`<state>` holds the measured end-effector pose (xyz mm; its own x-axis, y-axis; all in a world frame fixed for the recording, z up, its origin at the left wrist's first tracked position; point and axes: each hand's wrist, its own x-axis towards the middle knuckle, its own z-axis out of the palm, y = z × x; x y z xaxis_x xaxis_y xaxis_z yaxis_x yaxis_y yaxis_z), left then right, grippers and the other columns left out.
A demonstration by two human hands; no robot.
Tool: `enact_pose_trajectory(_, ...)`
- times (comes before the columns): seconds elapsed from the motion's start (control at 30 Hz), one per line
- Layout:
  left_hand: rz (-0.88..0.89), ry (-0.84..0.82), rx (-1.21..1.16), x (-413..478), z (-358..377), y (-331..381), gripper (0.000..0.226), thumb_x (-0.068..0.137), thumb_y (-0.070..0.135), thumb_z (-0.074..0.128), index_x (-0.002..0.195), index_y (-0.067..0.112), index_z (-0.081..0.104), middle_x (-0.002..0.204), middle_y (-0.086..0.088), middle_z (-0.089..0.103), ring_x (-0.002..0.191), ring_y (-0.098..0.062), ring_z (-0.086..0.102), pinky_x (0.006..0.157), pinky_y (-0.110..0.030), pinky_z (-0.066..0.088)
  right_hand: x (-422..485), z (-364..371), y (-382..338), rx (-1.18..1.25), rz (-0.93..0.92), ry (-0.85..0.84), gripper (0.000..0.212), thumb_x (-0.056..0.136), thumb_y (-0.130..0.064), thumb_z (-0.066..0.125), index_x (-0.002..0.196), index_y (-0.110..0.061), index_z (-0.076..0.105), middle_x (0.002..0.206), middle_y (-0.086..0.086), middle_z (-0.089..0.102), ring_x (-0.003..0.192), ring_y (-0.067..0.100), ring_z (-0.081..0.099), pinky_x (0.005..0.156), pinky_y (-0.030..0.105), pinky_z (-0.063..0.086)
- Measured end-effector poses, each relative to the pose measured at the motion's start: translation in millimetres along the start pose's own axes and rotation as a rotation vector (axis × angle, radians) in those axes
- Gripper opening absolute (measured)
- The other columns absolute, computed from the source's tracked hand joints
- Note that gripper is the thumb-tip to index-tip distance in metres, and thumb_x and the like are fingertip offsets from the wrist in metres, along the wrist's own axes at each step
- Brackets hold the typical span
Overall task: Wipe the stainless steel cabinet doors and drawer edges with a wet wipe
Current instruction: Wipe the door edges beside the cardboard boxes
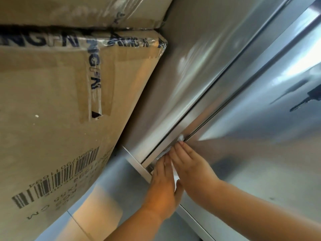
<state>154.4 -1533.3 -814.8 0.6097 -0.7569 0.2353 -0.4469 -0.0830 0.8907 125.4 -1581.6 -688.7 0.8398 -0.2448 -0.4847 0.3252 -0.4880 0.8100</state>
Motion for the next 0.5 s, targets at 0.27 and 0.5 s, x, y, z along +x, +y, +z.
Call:
enact_pose_trajectory(0.27, 0.158, 0.249, -0.173, 34.6, -19.8, 90.1, 0.072, 0.083, 0.041, 0.028, 0.15, 0.021, 0.008, 0.152, 0.003, 0.016, 0.138, -0.004, 0.011, 0.112, -0.027, 0.022, -59.2, -35.4, 91.0, -0.044, 0.08, 0.013, 0.073, 0.099, -0.034, 0.026, 0.128, 0.008, -0.027, 0.153, 0.026, -0.007, 0.139, 0.043, -0.009, 0.089, 0.046, -0.031)
enact_pose_trajectory(0.5, 0.348, 0.372, -0.218, 59.2, -45.1, 151.8, 0.068, 0.083, 0.029, 0.033, 0.148, 0.017, 0.019, 0.151, 0.001, 0.022, 0.138, -0.008, 0.016, 0.109, -0.032, 0.029, -96.9, -73.6, 150.8, 0.013, 0.338, 0.209, 0.053, 0.074, -0.028, 0.04, 0.111, -0.003, 0.069, 0.107, 0.013, 0.068, 0.104, 0.031, 0.063, 0.099, 0.042, 0.046)
